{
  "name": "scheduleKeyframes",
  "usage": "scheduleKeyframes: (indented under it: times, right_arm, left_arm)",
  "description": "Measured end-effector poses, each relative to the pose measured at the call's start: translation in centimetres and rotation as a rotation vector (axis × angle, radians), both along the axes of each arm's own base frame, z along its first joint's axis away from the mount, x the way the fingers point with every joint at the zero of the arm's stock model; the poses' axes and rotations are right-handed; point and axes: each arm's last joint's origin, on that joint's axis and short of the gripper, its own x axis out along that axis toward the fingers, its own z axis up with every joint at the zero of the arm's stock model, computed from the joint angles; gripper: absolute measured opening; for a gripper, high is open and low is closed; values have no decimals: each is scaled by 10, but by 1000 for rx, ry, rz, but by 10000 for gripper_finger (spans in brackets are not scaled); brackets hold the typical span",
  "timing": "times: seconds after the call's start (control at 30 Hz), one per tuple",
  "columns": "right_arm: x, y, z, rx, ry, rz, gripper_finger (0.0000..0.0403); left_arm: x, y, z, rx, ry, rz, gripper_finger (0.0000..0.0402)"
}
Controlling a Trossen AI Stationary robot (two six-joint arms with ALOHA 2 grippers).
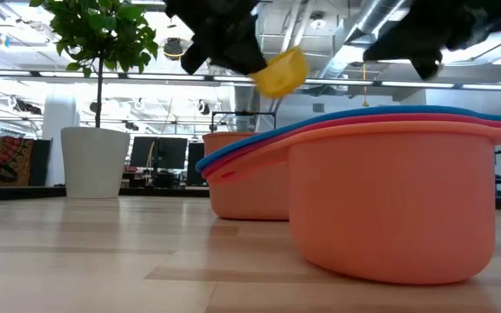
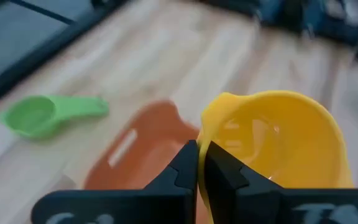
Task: Nest measuring cups in basket
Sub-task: Stack the yellow measuring cup on top of the blue measuring cup
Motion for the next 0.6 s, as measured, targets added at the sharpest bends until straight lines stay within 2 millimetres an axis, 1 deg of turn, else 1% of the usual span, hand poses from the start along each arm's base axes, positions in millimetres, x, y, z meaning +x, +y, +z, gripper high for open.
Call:
scheduleKeyframes:
  times: [0.07,0.13,0.27,0.37,0.47,0.6]
  right_arm:
    - [1,2,-6,57,-51,-20,49]
    - [-1,2,-14,70,-56,-27,68]
    - [8,5,-17,79,-90,-31,120]
    - [13,5,-19,62,-112,-43,163]
    - [17,5,-15,61,-161,-66,200]
    - [19,2,-11,48,-205,-120,228]
  left_arm:
    - [2,2,1,-8,-75,37,5]
    - [3,5,1,-28,-161,50,5]
    - [5,12,2,-63,-303,74,6]
    - [4,19,-2,-75,-354,95,6]
    - [4,25,-2,-73,-371,116,6]
    - [5,28,-1,-69,-384,136,6]
